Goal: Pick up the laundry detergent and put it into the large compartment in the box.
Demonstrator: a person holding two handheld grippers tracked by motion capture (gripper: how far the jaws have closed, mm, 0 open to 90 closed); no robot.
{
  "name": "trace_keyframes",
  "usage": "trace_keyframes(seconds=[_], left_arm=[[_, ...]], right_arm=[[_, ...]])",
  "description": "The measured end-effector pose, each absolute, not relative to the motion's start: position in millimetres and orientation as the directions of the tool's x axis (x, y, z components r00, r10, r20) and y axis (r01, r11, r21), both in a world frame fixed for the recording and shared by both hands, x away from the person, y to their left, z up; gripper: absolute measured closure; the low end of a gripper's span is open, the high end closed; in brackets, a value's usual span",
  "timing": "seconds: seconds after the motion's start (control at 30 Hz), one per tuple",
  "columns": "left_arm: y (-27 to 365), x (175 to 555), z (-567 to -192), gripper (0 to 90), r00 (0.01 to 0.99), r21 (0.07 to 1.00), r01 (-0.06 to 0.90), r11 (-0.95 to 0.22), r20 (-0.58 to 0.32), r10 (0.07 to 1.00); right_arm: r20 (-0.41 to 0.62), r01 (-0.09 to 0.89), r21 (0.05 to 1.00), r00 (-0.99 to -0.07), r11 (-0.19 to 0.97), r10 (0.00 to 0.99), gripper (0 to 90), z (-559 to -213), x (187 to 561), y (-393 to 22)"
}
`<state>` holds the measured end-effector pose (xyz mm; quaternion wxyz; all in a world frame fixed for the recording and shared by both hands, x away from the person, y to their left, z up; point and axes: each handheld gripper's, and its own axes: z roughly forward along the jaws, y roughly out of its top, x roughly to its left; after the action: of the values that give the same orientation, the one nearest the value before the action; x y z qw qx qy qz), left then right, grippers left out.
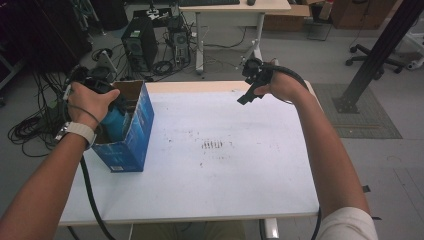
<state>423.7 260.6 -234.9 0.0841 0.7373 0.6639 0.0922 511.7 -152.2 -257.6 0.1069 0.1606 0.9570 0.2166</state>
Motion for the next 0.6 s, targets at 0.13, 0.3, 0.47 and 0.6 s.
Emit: trace_keyframes(seconds=[0.13,0.3,0.47,0.6], left_arm=[[260,424,-239,37.3,0.102,0.243,0.964,-0.105,0.027,0.994],[260,424,-246,37.3,0.104,0.240,0.965,-0.107,0.025,0.994],[260,425,-250,37.3,0.106,0.236,0.965,-0.110,0.032,0.994],[260,425,-253,37.3,0.107,0.236,0.965,-0.112,0.031,0.994]], right_arm=[[-0.135,0.262,0.449,-0.925,0.854,0.355,11.6,-258,512,-152],[-0.134,0.264,0.448,-0.925,0.854,0.356,11.6,-258,512,-153],[-0.134,0.265,0.448,-0.925,0.854,0.357,11.6,-258,512,-153],[-0.133,0.264,0.449,-0.925,0.853,0.356,11.6,-258,512,-152]])
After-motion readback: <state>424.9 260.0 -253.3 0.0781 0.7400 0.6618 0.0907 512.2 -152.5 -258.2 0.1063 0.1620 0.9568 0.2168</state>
